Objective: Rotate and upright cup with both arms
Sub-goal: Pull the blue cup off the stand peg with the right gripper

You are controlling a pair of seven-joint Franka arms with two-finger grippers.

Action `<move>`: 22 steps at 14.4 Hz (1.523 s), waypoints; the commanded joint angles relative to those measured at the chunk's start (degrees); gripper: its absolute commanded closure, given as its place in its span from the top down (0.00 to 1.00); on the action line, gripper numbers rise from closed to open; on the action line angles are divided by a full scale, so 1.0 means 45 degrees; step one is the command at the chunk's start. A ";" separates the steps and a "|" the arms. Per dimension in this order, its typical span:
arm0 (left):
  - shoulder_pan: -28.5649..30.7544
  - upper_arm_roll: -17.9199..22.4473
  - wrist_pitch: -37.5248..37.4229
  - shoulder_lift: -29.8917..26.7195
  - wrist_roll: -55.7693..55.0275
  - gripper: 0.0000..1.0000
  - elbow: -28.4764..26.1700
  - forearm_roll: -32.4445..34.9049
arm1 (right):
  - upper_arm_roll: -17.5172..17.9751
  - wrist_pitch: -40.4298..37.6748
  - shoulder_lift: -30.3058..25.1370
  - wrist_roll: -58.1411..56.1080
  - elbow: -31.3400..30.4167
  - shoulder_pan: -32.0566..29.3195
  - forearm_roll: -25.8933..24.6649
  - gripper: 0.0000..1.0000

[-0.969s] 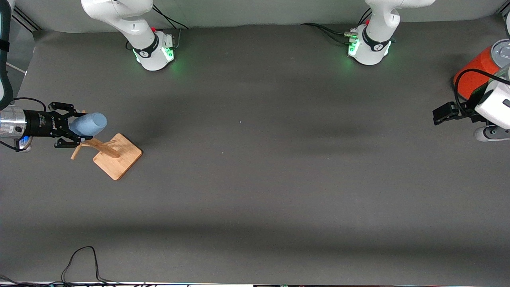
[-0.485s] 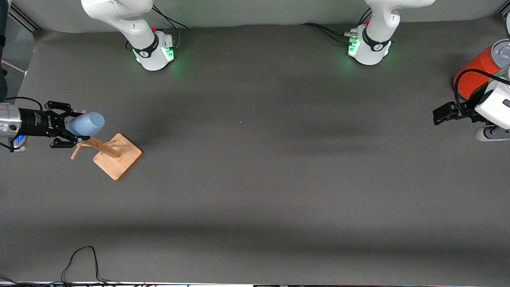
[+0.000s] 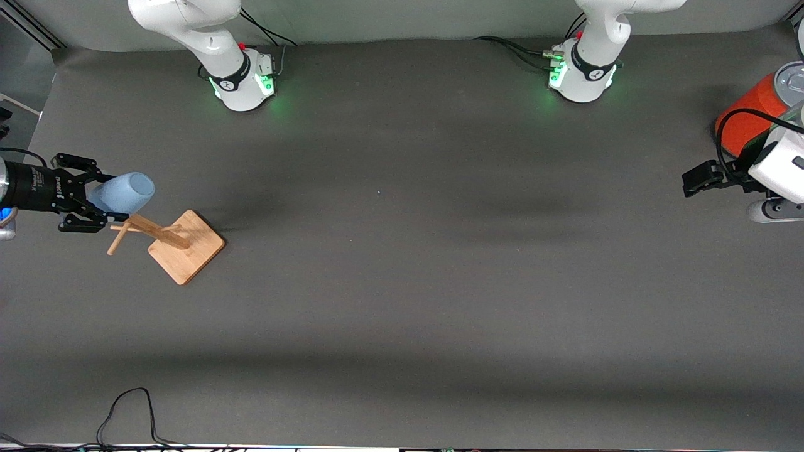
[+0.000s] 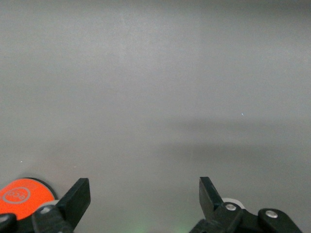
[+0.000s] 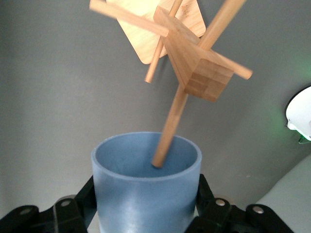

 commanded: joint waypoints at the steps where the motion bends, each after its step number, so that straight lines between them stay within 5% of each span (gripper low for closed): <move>1: -0.0142 0.0089 0.0147 -0.0050 0.0122 1.00 -0.0107 0.0163 | 0.0402 -0.0126 -0.0223 0.1111 0.0170 0.0054 0.0485 0.62; 12: -0.0142 0.0089 0.0225 -0.0031 0.0122 1.00 -0.0107 0.0163 | 0.4031 0.1609 -0.0223 0.6051 0.0932 0.0054 0.0819 0.62; 22: -0.0142 0.0089 0.0225 0.0028 0.0122 1.00 -0.0107 0.0163 | 0.9227 0.5808 0.0712 1.0935 0.0932 0.0054 -0.2946 0.62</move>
